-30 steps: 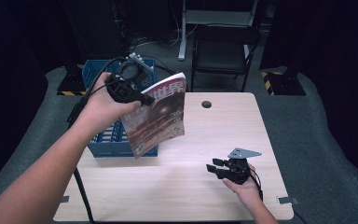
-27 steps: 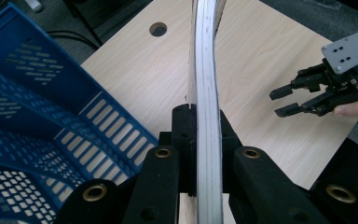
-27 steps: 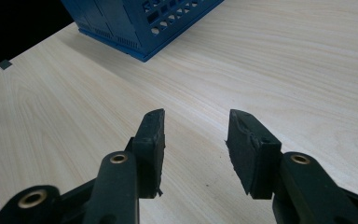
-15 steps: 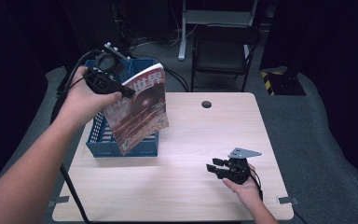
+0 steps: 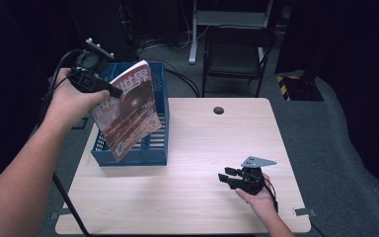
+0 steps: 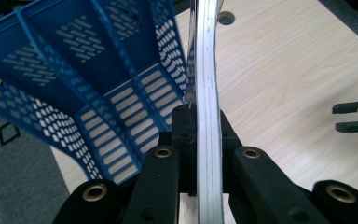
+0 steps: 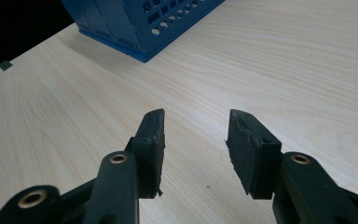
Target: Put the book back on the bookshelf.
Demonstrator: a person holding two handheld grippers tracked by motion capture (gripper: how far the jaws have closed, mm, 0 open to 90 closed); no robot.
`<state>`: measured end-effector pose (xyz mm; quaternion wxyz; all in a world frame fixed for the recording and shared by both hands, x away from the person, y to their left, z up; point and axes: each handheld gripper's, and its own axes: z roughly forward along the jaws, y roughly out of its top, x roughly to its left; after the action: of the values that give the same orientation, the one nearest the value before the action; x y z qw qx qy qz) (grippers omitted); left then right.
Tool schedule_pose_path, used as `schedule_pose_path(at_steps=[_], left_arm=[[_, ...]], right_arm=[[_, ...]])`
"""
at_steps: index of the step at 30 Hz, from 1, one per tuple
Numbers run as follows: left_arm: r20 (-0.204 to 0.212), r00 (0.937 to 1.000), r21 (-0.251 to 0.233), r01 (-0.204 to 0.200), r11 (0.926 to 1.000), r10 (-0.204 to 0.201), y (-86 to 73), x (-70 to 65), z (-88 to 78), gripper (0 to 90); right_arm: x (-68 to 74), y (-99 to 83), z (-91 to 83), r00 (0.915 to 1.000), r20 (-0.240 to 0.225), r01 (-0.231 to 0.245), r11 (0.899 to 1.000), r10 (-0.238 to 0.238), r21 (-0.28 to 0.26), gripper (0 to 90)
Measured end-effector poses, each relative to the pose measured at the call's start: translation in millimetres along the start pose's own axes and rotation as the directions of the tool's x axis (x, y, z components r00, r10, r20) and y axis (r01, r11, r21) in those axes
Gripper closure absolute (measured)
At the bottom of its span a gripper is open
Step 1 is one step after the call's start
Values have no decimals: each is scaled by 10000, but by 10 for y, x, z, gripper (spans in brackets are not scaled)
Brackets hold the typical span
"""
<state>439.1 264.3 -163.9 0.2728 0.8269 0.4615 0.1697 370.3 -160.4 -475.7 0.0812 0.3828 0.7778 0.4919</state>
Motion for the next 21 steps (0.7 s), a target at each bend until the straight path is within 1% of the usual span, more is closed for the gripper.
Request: schedule_pose_path(at_steps=[5, 7, 11, 12, 14, 15, 18, 19, 20, 21], left_arm=[[-256, 9991, 86, 350, 9993, -348, -41, 129, 12, 842], [-383, 9977, 25, 560, 9984, -559, -58, 181, 22, 842], [-522, 9941, 71, 959, 9954, -954, -83, 281, 31, 842], [-554, 9938, 155, 974, 9951, -964, -90, 311, 28, 842], [-682, 9911, 147, 1156, 9932, -1143, -104, 352, 35, 842], [-683, 9900, 204, 1249, 9920, -1232, -109, 372, 34, 842], [-781, 9868, 177, 1435, 9895, -1418, -131, 428, 43, 842], [-827, 9846, 95, 1554, 9878, -1541, -139, 441, 51, 842], [-819, 9834, 167, 1640, 9863, -1621, -144, 455, 49, 842], [-880, 9809, 49, 1744, 9847, -1733, -152, 472, 59, 842]], right_arm=[[0, 0, 0, 10000, 25, 21, 10000, -21, -5, 565], [0, 0, 1, 10000, 30, 22, 10000, -22, -9, 565], [2, 0, 2, 10000, 13, 8, 10000, -8, -8, 566], [3, 0, 3, 10000, 10, 7, 10000, -7, -5, 566], [3, 1, 3, 10000, 4, 10, 10000, -10, -8, 565], [3, 1, 3, 10000, 7, 9, 10000, -9, -2, 565], [0, 1, 1, 10000, 32, 25, 10000, -25, -12, 566], [0, 1, 0, 10000, 37, 19, 10000, -19, -6, 565], [1, 0, 1, 10000, 8, -1, 10000, 1, -17, 565], [1, 0, 1, 10000, 9, -4, 10000, 4, -19, 565]])
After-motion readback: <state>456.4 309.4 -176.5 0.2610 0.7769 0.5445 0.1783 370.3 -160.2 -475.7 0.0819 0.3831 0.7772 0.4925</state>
